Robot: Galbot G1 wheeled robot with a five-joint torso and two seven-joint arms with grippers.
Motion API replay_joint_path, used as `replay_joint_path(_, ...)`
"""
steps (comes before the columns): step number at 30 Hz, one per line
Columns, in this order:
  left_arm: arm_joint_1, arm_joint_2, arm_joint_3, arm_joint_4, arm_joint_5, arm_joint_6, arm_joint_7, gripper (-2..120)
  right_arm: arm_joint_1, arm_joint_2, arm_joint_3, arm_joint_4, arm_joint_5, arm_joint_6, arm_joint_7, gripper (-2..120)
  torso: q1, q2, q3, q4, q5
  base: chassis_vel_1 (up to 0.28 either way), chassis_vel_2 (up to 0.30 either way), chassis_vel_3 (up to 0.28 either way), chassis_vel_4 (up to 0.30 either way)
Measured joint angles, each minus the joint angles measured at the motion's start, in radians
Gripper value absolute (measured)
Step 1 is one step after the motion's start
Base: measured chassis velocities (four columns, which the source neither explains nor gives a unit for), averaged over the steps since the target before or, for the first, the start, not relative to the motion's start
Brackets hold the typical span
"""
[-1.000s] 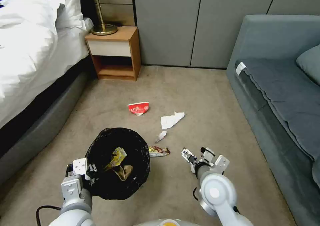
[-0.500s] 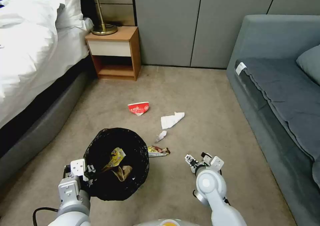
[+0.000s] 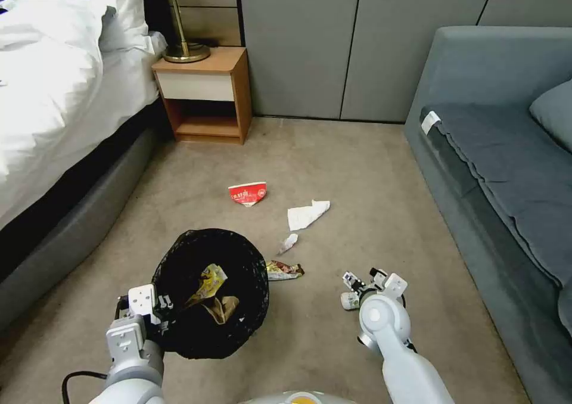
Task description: Pick up the trash bin, then pick up the garbage from the floor and place it into the trash bin.
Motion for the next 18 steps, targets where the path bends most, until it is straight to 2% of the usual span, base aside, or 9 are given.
replay_joint_path(5, 0.001, 0.0, -0.001, 0.0, 0.001, 0.0, 0.0, 1, 0.038, 0.0, 0.007, -0.077, -0.004, 0.002, -0.023, 100, 0.0, 0.0, 0.0, 0.0, -0.0001, 0.0, 0.0, 0.0, 0.0)
replay_joint_path(7, 0.004, -0.003, -0.002, 0.0, 0.004, -0.002, 0.0, 1, 0.07, 0.014, 0.008, -0.165, -0.024, 0.007, -0.046, 100, 0.0, 0.0, 0.0, 0.0001, 0.0, 0.0, 0.0, 0.0, 0.0)
replay_joint_path(13, 0.014, -0.011, -0.002, 0.0, 0.013, -0.008, 0.0, 1, 0.09, 0.02, 0.007, -0.241, -0.056, 0.035, -0.087, 100, 0.0, 0.0, 0.0, 0.0, -0.0001, 0.0, 0.0, 0.0, 0.0)
replay_joint_path(15, 0.017, -0.015, -0.001, 0.001, 0.017, -0.011, 0.0, 1, 0.099, 0.024, 0.007, -0.267, -0.059, 0.039, -0.093, 98, 0.0, 0.0, 0.0, 0.0, -0.0002, 0.0, 0.0, 0.0, 0.0)
replay_joint_path(18, 0.021, -0.019, -0.002, 0.001, 0.02, -0.014, 0.0, 1, 0.116, 0.033, 0.009, -0.325, -0.078, 0.063, -0.109, 84, 0.0, 0.0, 0.0, 0.0, -0.0004, 0.0, 0.0, 0.0, 0.0)
